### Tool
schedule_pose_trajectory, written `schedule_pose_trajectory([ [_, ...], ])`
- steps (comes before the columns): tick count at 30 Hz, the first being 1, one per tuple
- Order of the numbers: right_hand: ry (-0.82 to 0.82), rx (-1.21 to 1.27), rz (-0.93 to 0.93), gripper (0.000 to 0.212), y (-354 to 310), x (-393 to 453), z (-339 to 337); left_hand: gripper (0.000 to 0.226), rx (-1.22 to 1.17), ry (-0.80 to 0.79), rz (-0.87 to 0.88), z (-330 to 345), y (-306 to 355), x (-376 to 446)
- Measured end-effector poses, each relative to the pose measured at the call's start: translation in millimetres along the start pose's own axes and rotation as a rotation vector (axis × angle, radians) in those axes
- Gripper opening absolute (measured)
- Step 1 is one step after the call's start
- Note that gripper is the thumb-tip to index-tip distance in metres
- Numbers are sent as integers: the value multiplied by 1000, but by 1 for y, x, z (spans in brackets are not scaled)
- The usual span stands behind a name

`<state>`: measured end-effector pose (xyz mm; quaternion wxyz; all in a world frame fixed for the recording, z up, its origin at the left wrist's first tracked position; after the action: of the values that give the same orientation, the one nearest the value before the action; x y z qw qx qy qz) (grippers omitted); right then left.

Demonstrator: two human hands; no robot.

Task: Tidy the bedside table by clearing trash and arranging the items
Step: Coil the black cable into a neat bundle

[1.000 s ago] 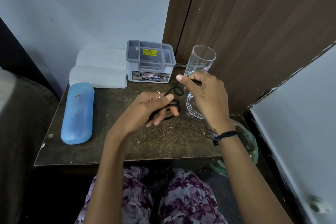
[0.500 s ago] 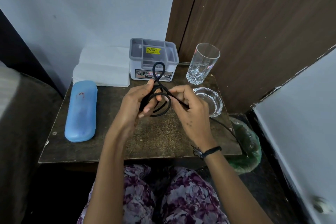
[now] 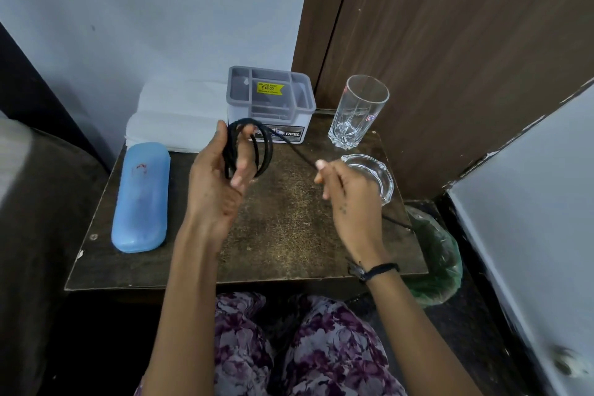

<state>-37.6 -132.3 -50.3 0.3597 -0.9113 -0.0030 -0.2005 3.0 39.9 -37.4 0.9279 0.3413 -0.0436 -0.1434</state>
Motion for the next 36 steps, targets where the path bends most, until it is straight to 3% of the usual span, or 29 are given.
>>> schedule_pose_trajectory([
  [3, -100, -105, -94, 32, -8, -9, 6, 35, -67, -49, 80, 4, -6, 5],
  [5, -134, -140, -162, 31, -15, -12, 5, 36, 172, 48, 107, 3, -13, 9],
  [7, -153, -117, -223, 28, -21, -12, 0, 35, 561, 153, 125, 3, -20, 11],
  [9, -148, -104, -247, 21, -24, -7, -8, 33, 837, 92, 129, 4, -28, 11],
  [12, -45, -97, -237, 19, -25, 8, -25, 18, 958, -35, 51, 9, -34, 9],
  [18, 79, 126, -174, 2, -23, 34, -42, 47, 758, -165, 4, 27, -34, 6],
  [24, 88, 247, -22, 23, -12, 25, -16, 37, 325, -314, -30, 40, -32, 0],
  [28, -66, 203, 41, 38, -8, 6, -2, 33, 123, -276, 31, 40, -29, 5],
  [30, -174, 112, -20, 32, -10, -3, -1, 28, 316, -167, 96, 35, -30, 9],
  [32, -221, 0, -89, 22, -13, -7, -2, 29, 678, -56, 148, 29, -32, 11],
  [34, -184, -74, -135, 13, -16, -7, -10, 29, 938, -38, 130, 22, -36, 13],
  [36, -136, -124, -180, 10, -18, -1, -21, 26, 1038, -56, 106, 18, -38, 13],
])
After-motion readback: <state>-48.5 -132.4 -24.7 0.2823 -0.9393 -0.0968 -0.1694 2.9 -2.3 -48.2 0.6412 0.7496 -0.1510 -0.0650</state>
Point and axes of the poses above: each hand's wrist, its own x-axis towards the middle knuckle, its own z-axis out of the palm, y = z × x, the point moved 1 cm from there along x, towards the middle knuckle, and after that the axes turned 3 degrees about -z, right-handed, at the moved point
